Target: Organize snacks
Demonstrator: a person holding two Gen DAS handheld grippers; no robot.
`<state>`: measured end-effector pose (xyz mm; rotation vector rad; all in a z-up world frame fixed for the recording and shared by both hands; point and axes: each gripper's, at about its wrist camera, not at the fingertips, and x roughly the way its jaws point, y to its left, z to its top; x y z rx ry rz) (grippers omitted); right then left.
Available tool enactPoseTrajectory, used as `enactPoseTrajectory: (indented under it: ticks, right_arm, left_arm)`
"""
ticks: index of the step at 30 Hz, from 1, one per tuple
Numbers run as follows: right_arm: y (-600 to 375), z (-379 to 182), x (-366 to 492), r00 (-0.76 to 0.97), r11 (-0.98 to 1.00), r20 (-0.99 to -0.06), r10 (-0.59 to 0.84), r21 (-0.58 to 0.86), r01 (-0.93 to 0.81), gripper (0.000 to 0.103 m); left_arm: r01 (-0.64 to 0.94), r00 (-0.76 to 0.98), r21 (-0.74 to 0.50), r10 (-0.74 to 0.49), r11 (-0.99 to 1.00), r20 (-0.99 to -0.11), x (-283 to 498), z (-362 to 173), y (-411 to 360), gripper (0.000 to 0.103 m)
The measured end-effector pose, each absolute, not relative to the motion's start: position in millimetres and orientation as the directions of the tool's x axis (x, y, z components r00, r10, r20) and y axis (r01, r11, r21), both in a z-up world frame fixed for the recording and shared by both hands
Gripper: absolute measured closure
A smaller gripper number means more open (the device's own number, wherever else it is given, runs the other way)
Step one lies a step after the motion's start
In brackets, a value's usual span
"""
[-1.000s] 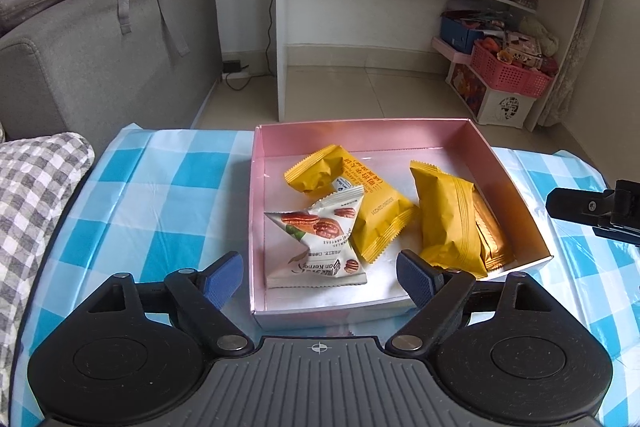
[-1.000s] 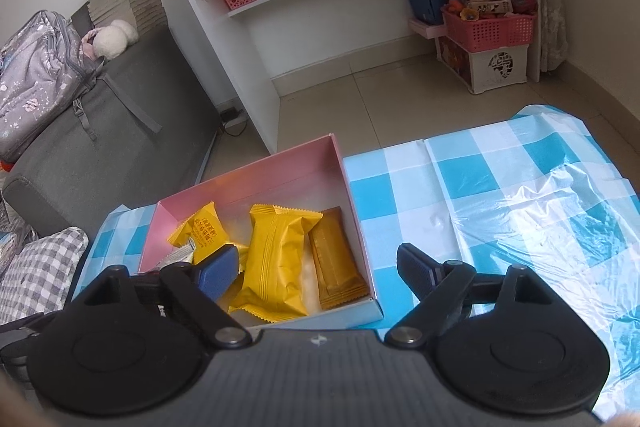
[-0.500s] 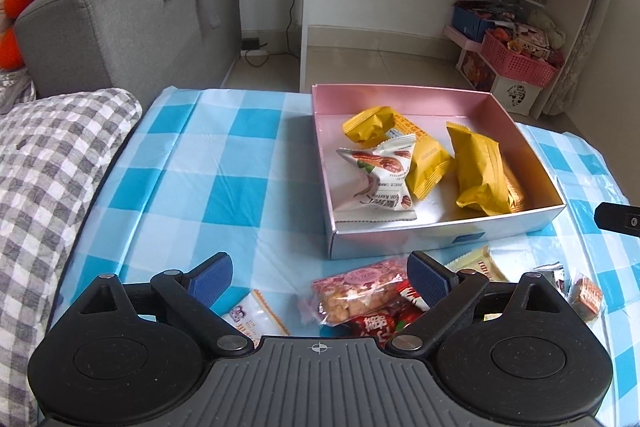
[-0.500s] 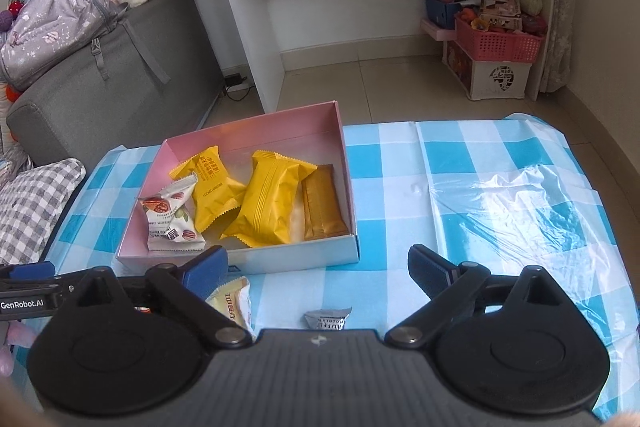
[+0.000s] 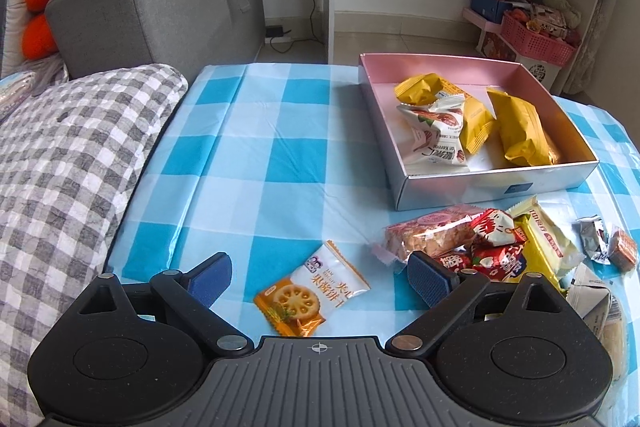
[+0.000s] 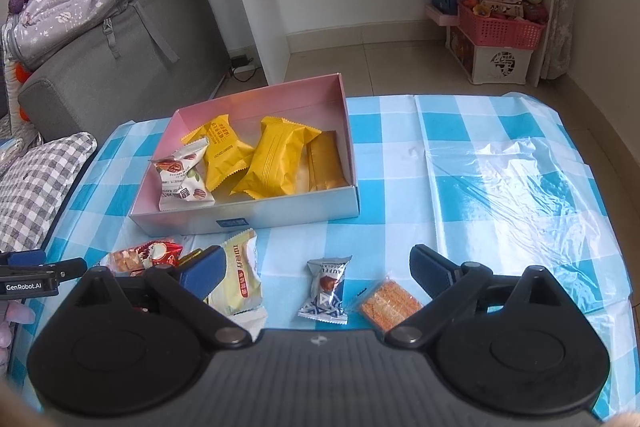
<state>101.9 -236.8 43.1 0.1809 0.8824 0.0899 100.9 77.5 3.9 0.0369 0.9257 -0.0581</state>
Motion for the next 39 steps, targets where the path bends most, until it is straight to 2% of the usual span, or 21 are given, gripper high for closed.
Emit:
enactPoseTrajectory:
  ticks: [5,10,24,32,36,39]
  right_arm:
    - [-233.1,37.8,94.2,0.574,0.974,-0.8,0.176,0.224,0.013,0.005]
    - [-223.5,26.8,81.8,0.502,0.985,-0.852,0.15,0.171,-0.005,0.005]
    - [-196.6,-1.9,52.0,0.346,0.985,-0.924,0.16,0.127,-0.116,0.006]
    - [-187.2,-22.3,48.7,0.303,0.989,-0.949,0.085,0.044,-0.139,0.014]
    - [-189.1,-28.7,46.4,0.297,0.99,-0.953,0.066,0.024,-0.141,0.017]
    - [-189.9,-25.9,45.4,0.317,0.989,-0.947,0.059,0.012,-0.149,0.026]
  left_arm:
    - [0.076,0.588,0.023,-0.026,0.997,-0.809,96.1,-6.6,86.8,0.007]
    - [0.097,0.578,0.023,-0.037,0.995,-0.815,93.8,-18.9,95.9,0.007]
    - [0.267,0.557,0.057,-0.106,0.962,-0.824,99.5,-54.3,86.4,0.007]
    - [0.283,0.555,0.049,-0.122,0.958,-0.823,101.8,-54.9,77.4,0.008]
    - [0.282,0.554,0.035,-0.133,0.959,-0.822,98.6,-53.3,75.2,0.018]
    - [0.293,0.552,0.037,-0.138,0.955,-0.823,96.2,-50.9,71.1,0.029]
